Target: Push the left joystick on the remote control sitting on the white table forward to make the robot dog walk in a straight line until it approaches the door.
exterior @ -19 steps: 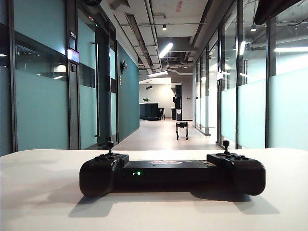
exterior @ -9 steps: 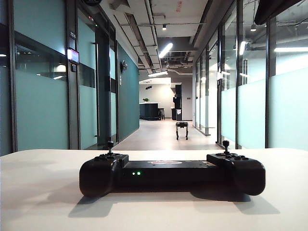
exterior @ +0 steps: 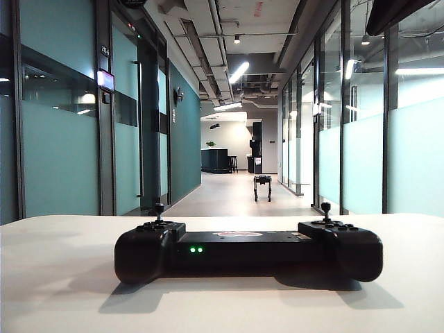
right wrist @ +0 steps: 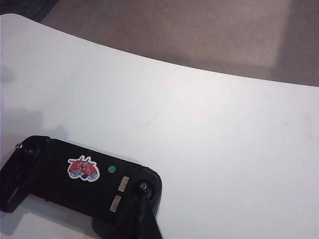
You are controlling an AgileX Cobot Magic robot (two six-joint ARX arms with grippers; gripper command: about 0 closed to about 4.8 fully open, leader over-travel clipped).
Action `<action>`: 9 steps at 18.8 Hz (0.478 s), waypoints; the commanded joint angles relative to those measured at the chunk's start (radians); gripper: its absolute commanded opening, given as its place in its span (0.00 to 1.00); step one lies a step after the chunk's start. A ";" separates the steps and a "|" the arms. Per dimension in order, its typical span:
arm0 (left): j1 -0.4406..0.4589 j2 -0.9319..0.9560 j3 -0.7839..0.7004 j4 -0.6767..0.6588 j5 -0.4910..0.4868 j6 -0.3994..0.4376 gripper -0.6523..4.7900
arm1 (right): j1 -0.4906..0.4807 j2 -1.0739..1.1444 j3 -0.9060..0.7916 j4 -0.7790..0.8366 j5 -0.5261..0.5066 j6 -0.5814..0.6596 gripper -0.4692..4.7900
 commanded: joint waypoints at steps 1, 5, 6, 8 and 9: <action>0.005 0.000 0.003 0.011 0.063 -0.001 0.11 | 0.001 -0.003 0.005 0.018 0.005 -0.003 0.09; 0.026 0.000 0.003 0.011 0.055 -0.028 0.11 | 0.001 -0.003 0.005 0.018 0.005 -0.003 0.09; 0.026 0.000 0.003 0.010 0.051 -0.039 0.11 | 0.001 -0.003 0.005 0.018 0.005 -0.003 0.09; 0.025 0.000 0.003 0.006 0.041 -0.054 0.11 | 0.001 -0.003 0.005 0.018 0.006 -0.003 0.09; 0.025 0.000 0.003 0.005 0.025 -0.052 0.11 | 0.001 -0.003 0.005 0.018 0.005 -0.003 0.09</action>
